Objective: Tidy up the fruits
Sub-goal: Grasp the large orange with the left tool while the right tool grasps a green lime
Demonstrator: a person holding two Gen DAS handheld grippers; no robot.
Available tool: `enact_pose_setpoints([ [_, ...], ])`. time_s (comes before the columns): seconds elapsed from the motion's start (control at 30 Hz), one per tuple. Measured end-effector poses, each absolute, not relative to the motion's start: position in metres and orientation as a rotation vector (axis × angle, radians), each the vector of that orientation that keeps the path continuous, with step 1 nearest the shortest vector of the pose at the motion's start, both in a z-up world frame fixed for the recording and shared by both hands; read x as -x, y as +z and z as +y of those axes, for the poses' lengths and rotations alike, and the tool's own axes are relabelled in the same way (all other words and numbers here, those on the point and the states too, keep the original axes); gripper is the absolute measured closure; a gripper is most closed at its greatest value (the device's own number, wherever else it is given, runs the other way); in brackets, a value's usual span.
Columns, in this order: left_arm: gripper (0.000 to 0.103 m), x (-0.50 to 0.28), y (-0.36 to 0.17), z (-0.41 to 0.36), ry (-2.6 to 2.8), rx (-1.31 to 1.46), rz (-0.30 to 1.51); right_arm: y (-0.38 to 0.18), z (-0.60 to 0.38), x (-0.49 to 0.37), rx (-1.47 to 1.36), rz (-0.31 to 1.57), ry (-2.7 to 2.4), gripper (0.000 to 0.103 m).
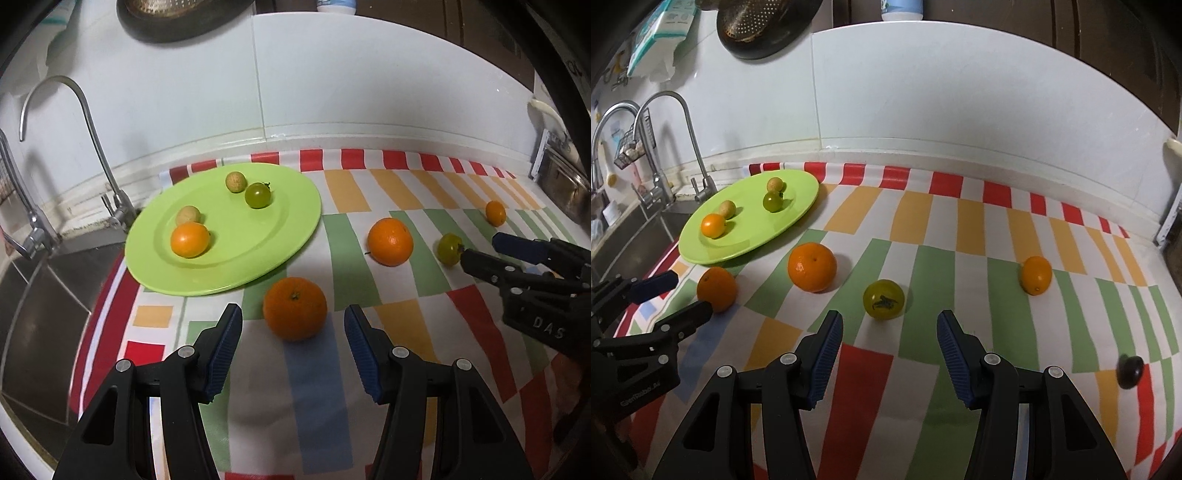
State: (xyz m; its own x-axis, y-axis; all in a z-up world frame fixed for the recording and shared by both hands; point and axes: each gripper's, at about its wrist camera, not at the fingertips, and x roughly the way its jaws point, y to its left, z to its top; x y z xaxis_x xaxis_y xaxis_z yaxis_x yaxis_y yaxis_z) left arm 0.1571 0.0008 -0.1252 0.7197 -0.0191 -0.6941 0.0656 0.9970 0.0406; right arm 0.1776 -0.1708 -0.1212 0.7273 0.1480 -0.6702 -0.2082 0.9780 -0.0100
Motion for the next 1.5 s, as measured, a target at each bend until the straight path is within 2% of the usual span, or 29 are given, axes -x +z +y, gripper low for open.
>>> enact_pose_setpoints([
  [0.27,0.055,-0.169,-0.134,-0.002,-0.045,-0.059,0.798,-0.132,-0.169,-0.200,0.058,0.770,0.199,0.050],
  [0.57,0.062,-0.176,-0.135,-0.001,-0.049,-0.046,0.800,-0.140,-0.166,-0.214,0.031,0.805,0.219,0.063],
  [0.67,0.063,-0.176,-0.134,-0.001,-0.049,-0.044,0.800,-0.141,-0.165,-0.216,0.035,0.826,0.232,0.072],
  [1.5,0.063,-0.138,-0.085,0.001,-0.081,-0.026,0.674,-0.089,-0.154,-0.171,0.053,0.710,0.299,0.073],
])
